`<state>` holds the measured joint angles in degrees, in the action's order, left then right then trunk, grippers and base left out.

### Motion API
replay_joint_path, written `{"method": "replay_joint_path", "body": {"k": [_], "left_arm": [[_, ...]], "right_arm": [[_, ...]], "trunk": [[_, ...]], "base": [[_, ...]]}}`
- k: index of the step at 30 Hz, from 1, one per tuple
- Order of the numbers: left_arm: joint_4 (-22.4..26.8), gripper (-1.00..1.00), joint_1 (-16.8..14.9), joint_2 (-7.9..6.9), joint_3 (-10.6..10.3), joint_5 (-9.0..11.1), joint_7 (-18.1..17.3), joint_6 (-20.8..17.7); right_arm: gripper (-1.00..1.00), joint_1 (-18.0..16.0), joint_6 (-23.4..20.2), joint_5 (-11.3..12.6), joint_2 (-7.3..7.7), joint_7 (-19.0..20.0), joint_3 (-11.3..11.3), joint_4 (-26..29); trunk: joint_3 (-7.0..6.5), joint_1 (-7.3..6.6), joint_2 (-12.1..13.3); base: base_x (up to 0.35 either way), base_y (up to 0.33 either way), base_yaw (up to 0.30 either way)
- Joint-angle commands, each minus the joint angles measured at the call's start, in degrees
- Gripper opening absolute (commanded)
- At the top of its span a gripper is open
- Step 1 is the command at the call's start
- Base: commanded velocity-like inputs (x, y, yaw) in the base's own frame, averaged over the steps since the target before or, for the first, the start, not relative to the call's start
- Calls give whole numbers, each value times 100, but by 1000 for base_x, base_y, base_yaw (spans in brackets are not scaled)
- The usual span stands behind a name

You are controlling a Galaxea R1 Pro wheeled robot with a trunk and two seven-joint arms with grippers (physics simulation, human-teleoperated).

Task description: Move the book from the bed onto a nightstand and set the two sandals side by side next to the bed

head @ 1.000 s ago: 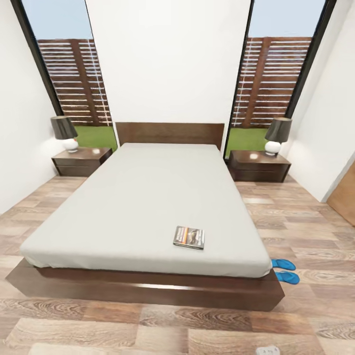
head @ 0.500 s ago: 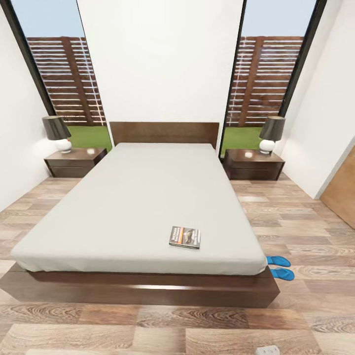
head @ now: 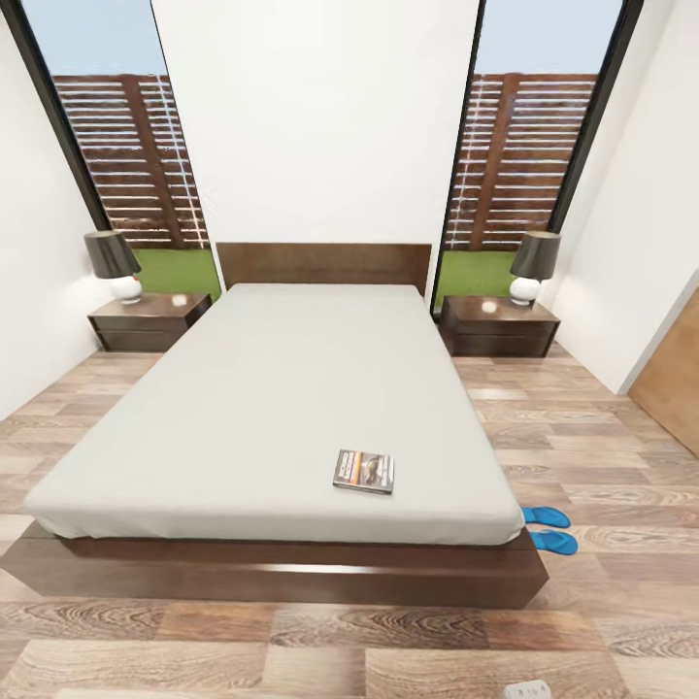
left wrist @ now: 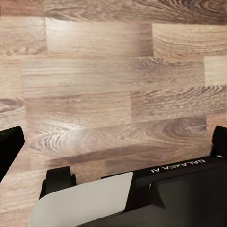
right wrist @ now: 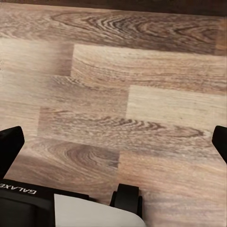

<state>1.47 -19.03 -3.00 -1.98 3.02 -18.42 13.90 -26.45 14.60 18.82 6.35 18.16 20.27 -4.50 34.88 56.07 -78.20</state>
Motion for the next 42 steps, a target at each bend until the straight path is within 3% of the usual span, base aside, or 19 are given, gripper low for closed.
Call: {"method": "replay_joint_path", "body": {"k": [1,6,29,32,37,38,40,41,42], "left_arm": [[-6,100,-4,-2,-21,32,-21,17],[-6,100,-4,-2,-23,32,-21,17],[9,100,-4,-16,-14,40,-31,24],[52,100,-4,-30,4,46,-55,36],[648,100,-10,-41,20,64,-223,12],[1038,100,-11,-40,21,74,-300,-68],[1488,100,-12,-34,18,79,-356,-281],[1833,100,-12,-28,13,84,-378,-524],[2443,100,-12,-21,6,92,-400,-1009]], "right_arm": [[100,-9,36,61,-2,38,41,-25],[100,-9,34,61,-2,38,38,-24],[100,-9,41,77,52,59,33,-19],[100,-11,36,200,272,73,-10,-15],[100,-21,-4,927,776,78,-83,18],[100,-31,-35,1181,906,70,-106,127],[100,-42,-75,1334,993,60,-117,438],[100,-46,-137,1391,1058,55,-125,732],[100,-49,-351,1441,1168,48,-134,1242]], "trunk": [[-14,-23,39],[-103,-133,239],[-103,-133,239],[-103,-133,239],[-103,-133,239],[-103,-133,239],[-103,-133,239],[-103,-133,239],[-103,-133,239]], "base": [[0,0,0],[0,0,0],[0,0,0],[0,0,0],[0,0,0],[0,0,0],[0,0,0],[0,0,0],[0,0,0]]}}
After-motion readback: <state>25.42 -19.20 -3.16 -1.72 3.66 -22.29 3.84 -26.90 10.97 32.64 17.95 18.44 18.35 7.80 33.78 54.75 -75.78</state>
